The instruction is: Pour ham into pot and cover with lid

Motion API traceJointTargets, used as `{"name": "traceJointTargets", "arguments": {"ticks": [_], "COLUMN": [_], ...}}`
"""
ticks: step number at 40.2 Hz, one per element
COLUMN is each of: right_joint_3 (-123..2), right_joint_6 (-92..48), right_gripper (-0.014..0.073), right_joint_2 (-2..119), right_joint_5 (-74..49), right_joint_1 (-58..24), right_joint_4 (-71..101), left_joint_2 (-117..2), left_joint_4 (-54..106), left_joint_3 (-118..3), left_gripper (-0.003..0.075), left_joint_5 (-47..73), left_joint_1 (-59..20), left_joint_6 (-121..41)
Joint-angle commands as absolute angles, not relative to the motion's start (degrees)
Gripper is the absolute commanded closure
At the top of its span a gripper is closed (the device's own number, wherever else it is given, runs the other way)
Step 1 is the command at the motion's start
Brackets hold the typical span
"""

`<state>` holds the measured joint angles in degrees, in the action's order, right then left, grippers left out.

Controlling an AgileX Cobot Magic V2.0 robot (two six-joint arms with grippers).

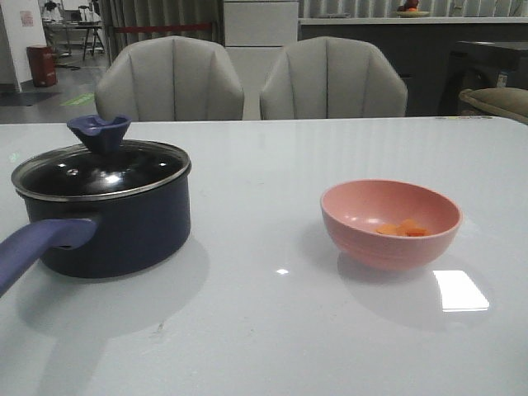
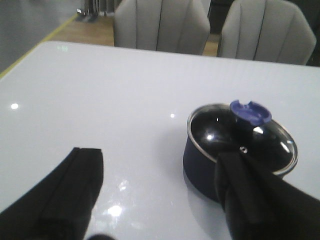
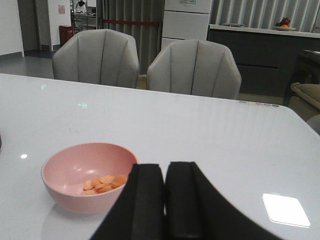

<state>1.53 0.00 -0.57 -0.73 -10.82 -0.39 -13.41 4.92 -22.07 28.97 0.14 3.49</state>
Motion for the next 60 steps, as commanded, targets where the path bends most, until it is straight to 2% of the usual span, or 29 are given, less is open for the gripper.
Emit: {"name": "traceJointTargets", "arguments": {"ticks": [1,12,28,35,48,60], "right_joint_3": [1.2,1.2,1.2,1.2,1.2,1.2], "right_joint_6": [-0.6,-0.6,-0.6,-0.6,-0.6,-0.6], "right_gripper": [0.0444,0.0444,0.0444,0.0444,0.0444,0.0444], "right_joint_2": [-1.7,-1.7,-1.7,-1.7,-1.7,-1.7], "right_joint_5": [3.4,3.4,3.4,3.4,3.4,3.4], "right_joint_1": [-10.6,-10.6,-10.6,-10.6,-10.6,-10.6], "right_joint_4": [-0.9,-0.9,-0.9,-0.9,-0.9,-0.9], "left_joint_2": [-17.9,-29.7,-51.4,-60.5,-74.8,-86.4], "left_joint_4": [5.6,5.8,5.5,8.4,8.7,1.2], "left_joint_3": [-25.0,-34.8,-55.2,-60.1,-71.1,-81.4], "left_gripper": [0.0112,0.0104,0.0106,0.0133,0.0136,0.0136], "left_joint_5": [26.1,30.0,45.5,45.7,50.1,51.4], "left_joint_1": [-1.3,-1.9,-1.9,-2.0,-10.6,-20.2], "left_joint_6": [3.7,3.7,3.7,3.7,4.5,15.1]}}
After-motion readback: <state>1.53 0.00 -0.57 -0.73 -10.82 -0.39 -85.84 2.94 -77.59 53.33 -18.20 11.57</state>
